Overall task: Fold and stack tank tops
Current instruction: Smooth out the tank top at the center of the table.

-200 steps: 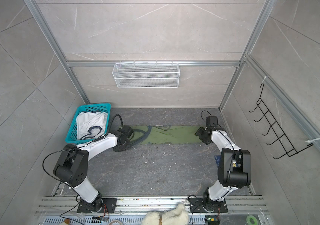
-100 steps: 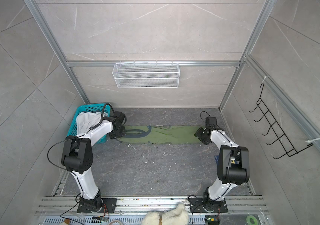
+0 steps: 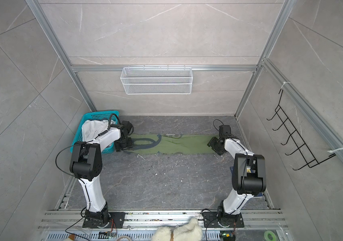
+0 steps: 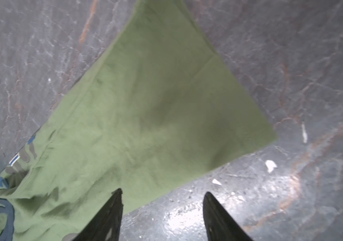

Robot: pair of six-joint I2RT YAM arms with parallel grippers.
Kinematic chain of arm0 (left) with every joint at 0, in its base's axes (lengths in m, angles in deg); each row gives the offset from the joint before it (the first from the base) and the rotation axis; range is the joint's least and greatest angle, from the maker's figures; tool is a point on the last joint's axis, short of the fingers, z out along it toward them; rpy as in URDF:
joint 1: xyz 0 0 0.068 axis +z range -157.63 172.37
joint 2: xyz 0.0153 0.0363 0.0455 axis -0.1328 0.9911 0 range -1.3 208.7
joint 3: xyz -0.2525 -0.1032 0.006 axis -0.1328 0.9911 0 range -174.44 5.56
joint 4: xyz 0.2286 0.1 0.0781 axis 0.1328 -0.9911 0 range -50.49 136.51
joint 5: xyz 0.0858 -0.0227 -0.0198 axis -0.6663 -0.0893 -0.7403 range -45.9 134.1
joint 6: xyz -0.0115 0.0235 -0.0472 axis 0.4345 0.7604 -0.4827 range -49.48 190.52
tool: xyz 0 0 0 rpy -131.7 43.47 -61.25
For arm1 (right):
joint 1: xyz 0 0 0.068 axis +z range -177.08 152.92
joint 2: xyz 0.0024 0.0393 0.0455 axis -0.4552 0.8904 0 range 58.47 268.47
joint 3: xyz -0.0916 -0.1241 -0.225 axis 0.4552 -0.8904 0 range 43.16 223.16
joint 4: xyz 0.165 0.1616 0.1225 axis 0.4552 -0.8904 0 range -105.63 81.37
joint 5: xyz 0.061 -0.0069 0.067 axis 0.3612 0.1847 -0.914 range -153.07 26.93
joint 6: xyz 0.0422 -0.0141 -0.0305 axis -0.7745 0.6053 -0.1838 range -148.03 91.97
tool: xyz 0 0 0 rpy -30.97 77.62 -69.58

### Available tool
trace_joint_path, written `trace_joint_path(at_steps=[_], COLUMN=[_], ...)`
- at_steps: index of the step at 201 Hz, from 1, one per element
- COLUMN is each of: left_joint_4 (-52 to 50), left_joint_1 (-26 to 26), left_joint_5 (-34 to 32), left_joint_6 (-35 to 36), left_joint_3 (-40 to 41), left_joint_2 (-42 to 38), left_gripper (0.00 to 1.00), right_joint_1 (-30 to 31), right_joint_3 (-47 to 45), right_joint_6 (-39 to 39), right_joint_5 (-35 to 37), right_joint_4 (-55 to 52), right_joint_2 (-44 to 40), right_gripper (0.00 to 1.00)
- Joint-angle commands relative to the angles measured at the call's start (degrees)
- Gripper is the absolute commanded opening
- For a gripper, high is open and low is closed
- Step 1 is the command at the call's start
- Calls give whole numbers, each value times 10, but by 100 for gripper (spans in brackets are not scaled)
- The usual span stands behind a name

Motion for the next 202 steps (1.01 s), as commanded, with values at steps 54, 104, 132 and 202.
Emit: trace_joint_path(at_steps=[54,104,132,202], left_joint_4=[46,161,205,216], left_joint_1=[-107,-39,-1,58], left_joint_5=[-1,69,100,74], left_joint_6=[-93,-111,-106,-82], left_joint_3=[61,150,178,203], left_joint_2=[-116,-125,-109,-88], left_gripper=[57,61,59,36], right_joint_1=[32,34,34,34], right_joint_3=[48,37,36,43], right_joint_6=[16,21,22,21], right_joint_5=[3,9,11,30], right_joint_4=[-6,-6,-7,-21], right_joint_2=[21,19,19,26], right_gripper=[63,63,63,63])
